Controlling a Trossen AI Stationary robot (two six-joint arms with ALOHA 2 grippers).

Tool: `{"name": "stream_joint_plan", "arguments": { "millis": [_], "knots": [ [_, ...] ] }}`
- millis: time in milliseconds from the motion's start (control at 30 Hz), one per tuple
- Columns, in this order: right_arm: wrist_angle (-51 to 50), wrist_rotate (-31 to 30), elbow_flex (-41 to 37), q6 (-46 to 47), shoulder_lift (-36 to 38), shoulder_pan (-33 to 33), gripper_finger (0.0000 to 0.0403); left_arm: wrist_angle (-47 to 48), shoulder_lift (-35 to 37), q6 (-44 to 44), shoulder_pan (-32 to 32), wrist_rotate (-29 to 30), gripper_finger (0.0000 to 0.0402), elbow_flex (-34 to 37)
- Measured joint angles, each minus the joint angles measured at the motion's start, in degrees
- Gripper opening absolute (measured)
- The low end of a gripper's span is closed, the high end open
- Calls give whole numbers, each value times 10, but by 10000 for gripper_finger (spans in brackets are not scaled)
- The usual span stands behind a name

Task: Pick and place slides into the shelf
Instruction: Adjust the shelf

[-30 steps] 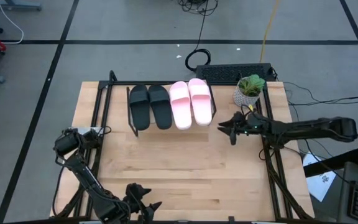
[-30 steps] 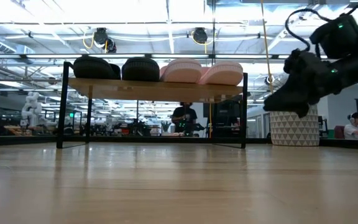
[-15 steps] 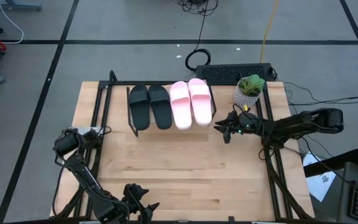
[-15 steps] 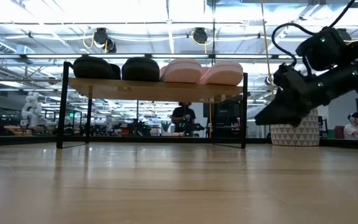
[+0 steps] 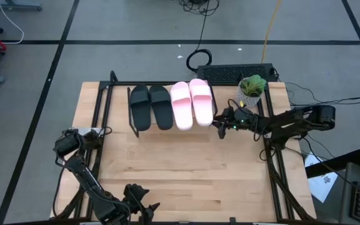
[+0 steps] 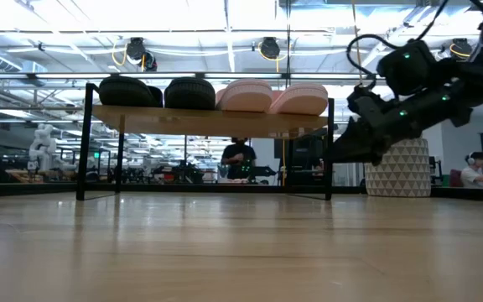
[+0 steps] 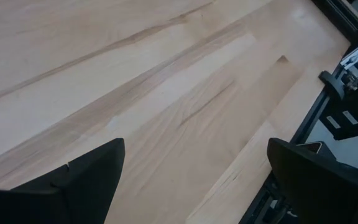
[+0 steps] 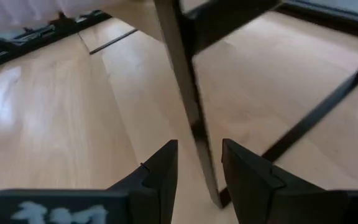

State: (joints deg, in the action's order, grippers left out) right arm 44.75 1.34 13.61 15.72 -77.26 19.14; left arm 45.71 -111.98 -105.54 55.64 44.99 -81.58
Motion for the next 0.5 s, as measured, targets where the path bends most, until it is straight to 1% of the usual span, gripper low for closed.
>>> {"name": "stream_joint_plan", "arguments": {
  "millis": [167,500],
  "knots": [
    [-8,4,22,-7,-27,5,114,5,0,-2,0,0,395,0],
    [-5,3,25,0,-54,18,109,10,0,-3,0,-1,395,0]
  ]
}}
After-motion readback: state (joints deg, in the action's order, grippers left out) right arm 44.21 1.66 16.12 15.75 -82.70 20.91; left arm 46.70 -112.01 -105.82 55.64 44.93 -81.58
